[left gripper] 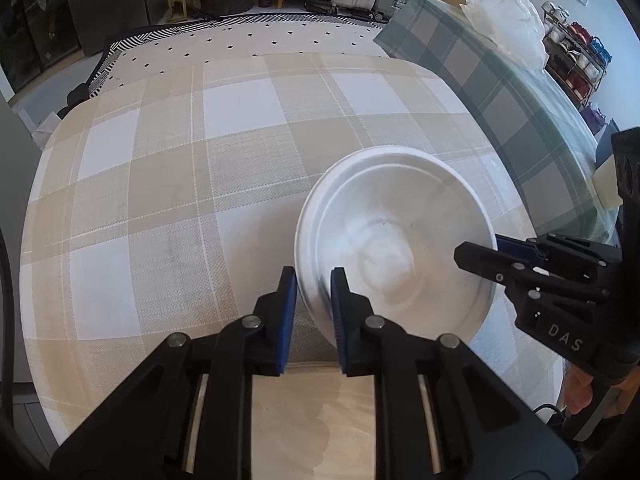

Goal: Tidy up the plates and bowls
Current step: 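Carry the nested bowls over the cream plate stack with both tools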

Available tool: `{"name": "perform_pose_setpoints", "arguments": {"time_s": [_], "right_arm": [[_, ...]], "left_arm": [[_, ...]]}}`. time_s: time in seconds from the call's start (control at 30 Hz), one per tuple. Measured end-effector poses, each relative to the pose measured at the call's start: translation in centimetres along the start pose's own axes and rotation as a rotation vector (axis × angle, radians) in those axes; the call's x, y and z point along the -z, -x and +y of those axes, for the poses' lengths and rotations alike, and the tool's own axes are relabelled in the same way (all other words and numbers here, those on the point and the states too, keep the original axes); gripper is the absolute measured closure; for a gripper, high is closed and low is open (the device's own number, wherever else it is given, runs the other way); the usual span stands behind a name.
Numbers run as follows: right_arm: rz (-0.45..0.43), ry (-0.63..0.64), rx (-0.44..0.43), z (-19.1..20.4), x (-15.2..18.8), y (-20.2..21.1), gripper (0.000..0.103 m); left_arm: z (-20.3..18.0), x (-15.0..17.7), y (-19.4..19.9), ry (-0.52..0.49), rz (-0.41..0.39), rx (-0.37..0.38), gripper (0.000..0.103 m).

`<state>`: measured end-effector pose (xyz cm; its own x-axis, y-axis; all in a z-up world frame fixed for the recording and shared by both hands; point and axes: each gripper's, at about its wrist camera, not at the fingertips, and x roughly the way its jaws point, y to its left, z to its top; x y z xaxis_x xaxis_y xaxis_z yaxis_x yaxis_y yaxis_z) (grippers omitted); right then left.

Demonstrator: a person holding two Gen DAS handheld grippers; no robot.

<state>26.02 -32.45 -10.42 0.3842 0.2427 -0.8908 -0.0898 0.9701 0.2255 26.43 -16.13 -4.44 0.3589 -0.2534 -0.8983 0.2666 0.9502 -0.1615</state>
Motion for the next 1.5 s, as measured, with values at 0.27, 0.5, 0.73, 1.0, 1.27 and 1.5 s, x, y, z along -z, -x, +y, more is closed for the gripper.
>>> {"name": "perform_pose_setpoints", "arguments": {"time_s": [0.27, 0.5, 0.73, 1.0, 1.27, 1.5], "right_arm": [[-0.022, 0.002, 0.006, 0.1, 0.0, 1.3, 0.084], [-0.065, 0.012, 0.003, 0.6, 0.2, 4.0, 0.084], [-0.129, 0.023, -0.015, 1.6, 0.6, 8.1, 0.084], [-0.191, 0.053, -0.030, 4.0, 1.5, 12.4, 0.084], [-0.226, 0.086, -0.035, 6.9, 2.7, 15.8, 0.084], [-0.213, 0.118, -0.042, 9.6, 3.7, 16.7, 0.084]], "left_arm": [[-0.6, 0.0, 1.8, -0.011, -0.034, -0.009, 0.089], [-1.6, 0.4, 5.2, -0.021, -0.088, -0.016, 0.089], [-2.8, 1.3, 9.8, -0.037, -0.157, -0.035, 0.088], [-3.7, 3.5, 16.8, -0.047, -0.254, -0.055, 0.088], [-4.0, 5.7, 22.7, -0.057, -0.310, -0.088, 0.088], [-2.5, 8.0, 24.8, -0.027, -0.307, -0.108, 0.088]]}}
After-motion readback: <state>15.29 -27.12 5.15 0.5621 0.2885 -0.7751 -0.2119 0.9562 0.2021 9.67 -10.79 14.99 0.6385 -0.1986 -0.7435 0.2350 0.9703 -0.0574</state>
